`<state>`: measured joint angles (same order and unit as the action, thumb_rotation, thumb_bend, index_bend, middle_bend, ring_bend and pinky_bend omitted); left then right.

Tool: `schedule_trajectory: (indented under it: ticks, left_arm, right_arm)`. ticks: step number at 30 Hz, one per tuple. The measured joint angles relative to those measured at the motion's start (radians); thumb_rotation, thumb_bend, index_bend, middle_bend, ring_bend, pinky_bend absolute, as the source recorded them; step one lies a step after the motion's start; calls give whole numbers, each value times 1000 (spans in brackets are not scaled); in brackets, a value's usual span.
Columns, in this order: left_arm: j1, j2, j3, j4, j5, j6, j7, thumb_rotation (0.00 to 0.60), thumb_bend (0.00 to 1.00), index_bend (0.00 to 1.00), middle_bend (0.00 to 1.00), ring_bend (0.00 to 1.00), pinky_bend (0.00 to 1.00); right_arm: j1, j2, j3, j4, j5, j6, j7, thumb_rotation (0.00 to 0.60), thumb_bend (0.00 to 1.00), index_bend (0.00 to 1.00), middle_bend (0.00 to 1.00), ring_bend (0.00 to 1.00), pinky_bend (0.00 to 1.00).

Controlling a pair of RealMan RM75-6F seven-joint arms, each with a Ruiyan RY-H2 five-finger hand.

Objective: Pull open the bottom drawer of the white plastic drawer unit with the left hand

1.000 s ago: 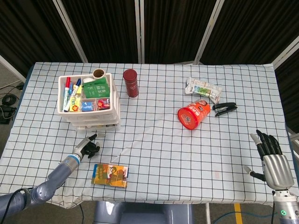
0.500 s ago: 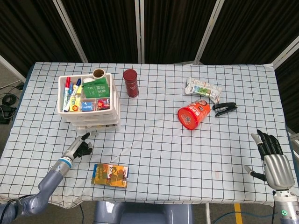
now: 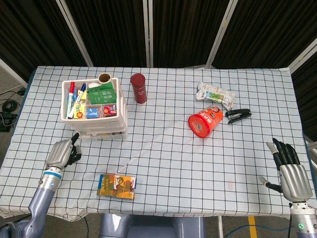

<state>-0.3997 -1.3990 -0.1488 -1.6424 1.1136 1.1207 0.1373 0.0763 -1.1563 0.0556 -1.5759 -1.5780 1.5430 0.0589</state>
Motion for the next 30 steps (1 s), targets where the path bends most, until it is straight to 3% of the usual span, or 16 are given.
schedule_trajectory:
  ticks: [11,30]
  left_arm:
    - [-43,-8,-17,4,-164,-53,111,600,860,174,996,991,892]
    - [-71,-31,-9,52,-218,-86,122,600,860,208,996,991,892]
  right_arm:
    - [1,5,2,-1,6,-5,9,600,30,0,0,0,0]
    - [1,1,2,-2,8,-9,-4,600,30,0,0,0,0]
